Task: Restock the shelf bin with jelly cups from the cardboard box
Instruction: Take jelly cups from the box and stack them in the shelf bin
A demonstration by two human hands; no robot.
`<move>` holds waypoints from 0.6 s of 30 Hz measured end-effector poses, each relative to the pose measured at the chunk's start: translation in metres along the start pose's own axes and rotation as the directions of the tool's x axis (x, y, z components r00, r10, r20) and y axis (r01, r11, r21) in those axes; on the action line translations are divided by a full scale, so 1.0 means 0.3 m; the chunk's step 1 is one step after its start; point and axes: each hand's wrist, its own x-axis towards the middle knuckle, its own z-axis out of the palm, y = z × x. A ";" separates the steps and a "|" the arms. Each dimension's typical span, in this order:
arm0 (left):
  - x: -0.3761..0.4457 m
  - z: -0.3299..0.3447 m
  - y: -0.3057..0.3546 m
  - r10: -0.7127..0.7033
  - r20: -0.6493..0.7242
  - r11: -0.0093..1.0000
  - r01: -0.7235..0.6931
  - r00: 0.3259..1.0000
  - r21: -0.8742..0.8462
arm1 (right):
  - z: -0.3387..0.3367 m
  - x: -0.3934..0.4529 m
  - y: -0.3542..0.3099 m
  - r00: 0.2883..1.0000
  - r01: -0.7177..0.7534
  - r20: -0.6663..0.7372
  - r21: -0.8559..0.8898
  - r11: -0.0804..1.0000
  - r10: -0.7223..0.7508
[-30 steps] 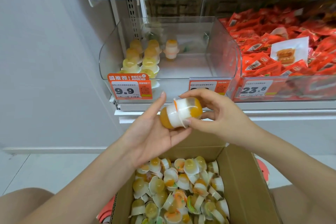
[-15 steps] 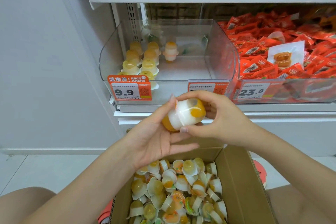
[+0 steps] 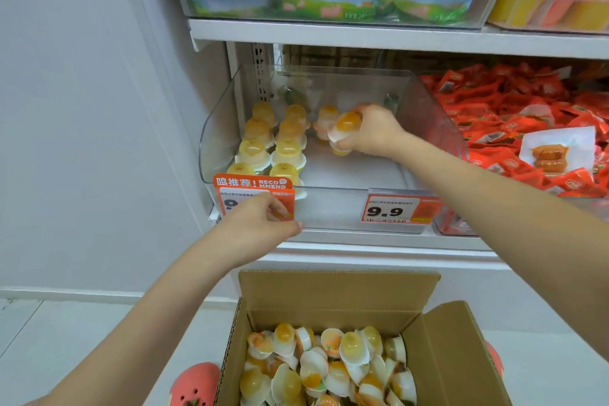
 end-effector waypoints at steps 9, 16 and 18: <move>0.078 -0.013 -0.043 0.025 0.003 0.997 -0.025 1.000 0.077 | 0.138 0.099 0.008 0.994 0.040 0.099 0.086 0.996 -0.048; 0.093 0.001 -0.034 0.009 -0.005 0.997 -0.009 1.000 0.080 | 0.123 0.063 0.015 0.999 0.049 0.011 0.064 0.997 -0.050; 0.091 0.002 -0.031 0.013 -0.012 0.995 -0.012 1.000 0.100 | 0.134 0.073 0.025 0.999 0.043 -0.009 0.132 0.990 -0.043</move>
